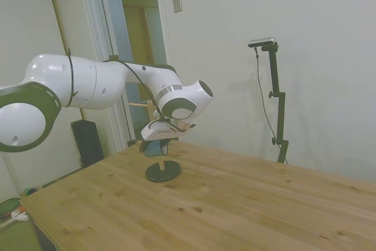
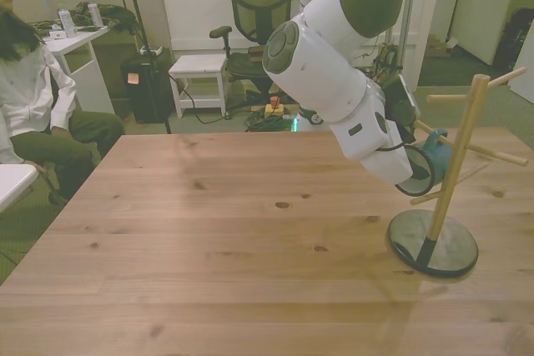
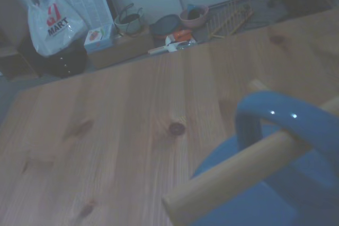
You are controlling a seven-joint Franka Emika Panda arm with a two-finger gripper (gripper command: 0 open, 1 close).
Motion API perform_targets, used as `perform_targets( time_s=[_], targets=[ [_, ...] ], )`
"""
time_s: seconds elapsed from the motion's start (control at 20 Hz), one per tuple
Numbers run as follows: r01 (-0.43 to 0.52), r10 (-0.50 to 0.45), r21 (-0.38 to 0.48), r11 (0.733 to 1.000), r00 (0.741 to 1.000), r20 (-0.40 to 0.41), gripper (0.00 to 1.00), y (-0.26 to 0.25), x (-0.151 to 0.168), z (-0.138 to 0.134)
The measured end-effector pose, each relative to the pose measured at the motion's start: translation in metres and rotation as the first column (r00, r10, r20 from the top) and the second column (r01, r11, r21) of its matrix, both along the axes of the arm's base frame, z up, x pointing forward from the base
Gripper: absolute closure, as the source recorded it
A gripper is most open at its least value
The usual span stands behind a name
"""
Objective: Unload the mug
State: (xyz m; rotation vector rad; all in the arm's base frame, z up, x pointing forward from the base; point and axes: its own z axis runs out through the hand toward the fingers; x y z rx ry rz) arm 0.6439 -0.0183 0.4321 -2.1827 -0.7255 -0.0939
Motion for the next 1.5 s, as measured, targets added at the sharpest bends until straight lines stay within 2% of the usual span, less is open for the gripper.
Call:
perform_targets(
  time_s=[0.4,0.9,1.5],
  targets=[
    [0.009,-0.009,0.061,0.998,1.000,-0.013,1.00,-0.011,-0.004,-0.002],
    [0.010,-0.008,0.089,0.996,1.000,-0.029,1.00,-0.016,-0.006,-0.006],
    [-0.040,0.047,0.138,0.990,0.998,-0.047,1.00,-0.015,-0.008,-0.009]
  ],
)
